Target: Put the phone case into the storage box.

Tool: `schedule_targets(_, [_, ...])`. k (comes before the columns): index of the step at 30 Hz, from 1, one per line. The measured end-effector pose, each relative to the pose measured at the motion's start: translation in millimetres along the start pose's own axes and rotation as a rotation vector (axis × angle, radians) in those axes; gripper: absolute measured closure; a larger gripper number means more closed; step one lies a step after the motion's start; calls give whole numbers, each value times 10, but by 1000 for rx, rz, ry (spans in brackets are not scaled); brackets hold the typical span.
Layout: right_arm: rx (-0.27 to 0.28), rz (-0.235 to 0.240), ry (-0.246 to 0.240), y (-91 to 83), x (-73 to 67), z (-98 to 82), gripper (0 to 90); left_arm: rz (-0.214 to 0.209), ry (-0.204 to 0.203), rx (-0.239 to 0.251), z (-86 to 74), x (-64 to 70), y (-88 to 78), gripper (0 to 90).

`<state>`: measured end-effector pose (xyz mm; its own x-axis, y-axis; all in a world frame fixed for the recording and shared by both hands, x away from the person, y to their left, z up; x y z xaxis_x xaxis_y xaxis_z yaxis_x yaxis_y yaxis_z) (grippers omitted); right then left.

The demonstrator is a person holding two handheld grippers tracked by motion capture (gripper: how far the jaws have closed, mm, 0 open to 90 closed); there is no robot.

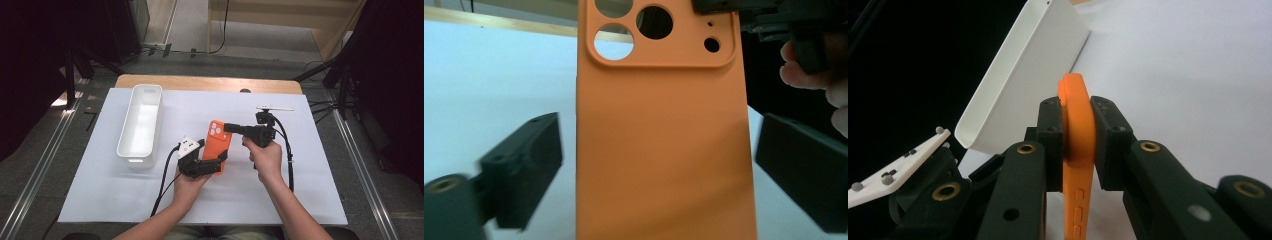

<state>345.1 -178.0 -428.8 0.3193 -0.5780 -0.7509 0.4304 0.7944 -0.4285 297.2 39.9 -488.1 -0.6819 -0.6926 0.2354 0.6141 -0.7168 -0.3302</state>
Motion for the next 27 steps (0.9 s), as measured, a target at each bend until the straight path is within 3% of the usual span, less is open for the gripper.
schedule_targets(5, [0,-14,-21,-36,-40,15,750,-20,-11,-23,64,-8,7,0])
schedule_targets(10, [11,-36,-33,-85,-30,39,750,-68,-29,-73,142,-62,31,0])
schedule_targets(16, [26,-53,-32,-149,5,68,750,-96,-71,-114,236,-131,35,0])
schedule_targets(18, [33,-63,-41,-175,22,81,750,-114,-80,-132,263,-147,41,0])
schedule_targets(20, [36,-76,-45,-200,29,91,750,-172,-109,-172,307,-172,64,0])
schedule_targets(23, [45,-87,-60,-220,50,110,750,-221,-150,-204,383,-210,68,0])
schedule_targets(27, [55,-105,-66,-260,66,129,750,-233,-150,-238,498,-261,39,0])
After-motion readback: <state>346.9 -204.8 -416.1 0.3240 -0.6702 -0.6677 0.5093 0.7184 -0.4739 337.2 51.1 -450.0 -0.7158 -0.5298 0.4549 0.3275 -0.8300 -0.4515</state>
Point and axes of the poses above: each handheld gripper's, and its own axes: y roughly forward along the jaws, z roughly out of its top, x roughly to its right, the point moved 1 cm from there along y, roughly forward along the jaws, and after that the axes turned 6 degrees about y, right-handed, at the moved point
